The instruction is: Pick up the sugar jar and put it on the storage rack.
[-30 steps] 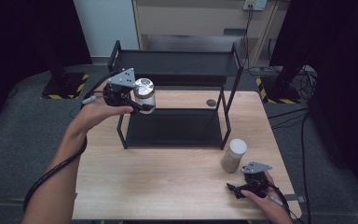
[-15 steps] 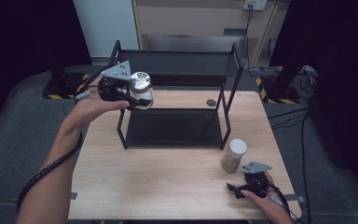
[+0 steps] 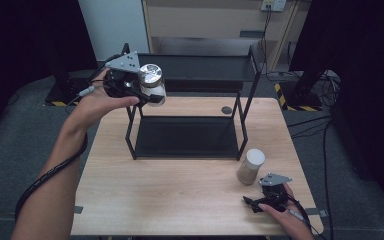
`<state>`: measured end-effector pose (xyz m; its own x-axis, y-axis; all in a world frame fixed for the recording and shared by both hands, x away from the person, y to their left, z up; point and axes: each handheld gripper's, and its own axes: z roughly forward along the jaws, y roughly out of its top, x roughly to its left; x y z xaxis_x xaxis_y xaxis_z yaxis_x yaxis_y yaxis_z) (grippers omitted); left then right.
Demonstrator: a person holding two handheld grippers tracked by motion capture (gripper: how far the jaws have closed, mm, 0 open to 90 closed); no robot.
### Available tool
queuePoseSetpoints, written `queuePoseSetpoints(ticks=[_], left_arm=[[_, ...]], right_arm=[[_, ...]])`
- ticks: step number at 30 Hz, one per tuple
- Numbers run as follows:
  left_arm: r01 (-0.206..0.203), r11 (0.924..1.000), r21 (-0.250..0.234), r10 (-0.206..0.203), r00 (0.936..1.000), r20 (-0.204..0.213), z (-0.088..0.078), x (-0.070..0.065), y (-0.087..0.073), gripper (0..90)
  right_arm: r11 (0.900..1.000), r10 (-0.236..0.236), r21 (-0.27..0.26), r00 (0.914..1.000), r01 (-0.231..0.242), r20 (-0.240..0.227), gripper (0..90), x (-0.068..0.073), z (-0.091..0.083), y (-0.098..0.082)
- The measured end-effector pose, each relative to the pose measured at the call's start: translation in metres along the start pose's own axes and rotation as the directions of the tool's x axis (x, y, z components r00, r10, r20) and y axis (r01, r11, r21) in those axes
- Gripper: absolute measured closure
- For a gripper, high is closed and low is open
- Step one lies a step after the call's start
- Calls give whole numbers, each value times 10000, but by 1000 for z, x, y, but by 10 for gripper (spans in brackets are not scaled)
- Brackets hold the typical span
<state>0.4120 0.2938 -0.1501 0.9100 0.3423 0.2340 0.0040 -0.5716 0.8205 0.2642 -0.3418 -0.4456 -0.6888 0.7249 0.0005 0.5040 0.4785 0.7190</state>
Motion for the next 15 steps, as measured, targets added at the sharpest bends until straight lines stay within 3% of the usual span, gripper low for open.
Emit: queuePoseSetpoints(ticks=[8, 15], left_arm=[[92, 9998, -173, -97, 9996, -275, -2, 1, 16, 299], [316, 9995, -50, -318, 9974, -642, -2, 4, 27, 299]], right_arm=[[10000, 0, 4, 10000, 0, -2, 8, 0, 0, 0], [10000, 0, 3, 10000, 0, -3, 8, 0, 0, 0]])
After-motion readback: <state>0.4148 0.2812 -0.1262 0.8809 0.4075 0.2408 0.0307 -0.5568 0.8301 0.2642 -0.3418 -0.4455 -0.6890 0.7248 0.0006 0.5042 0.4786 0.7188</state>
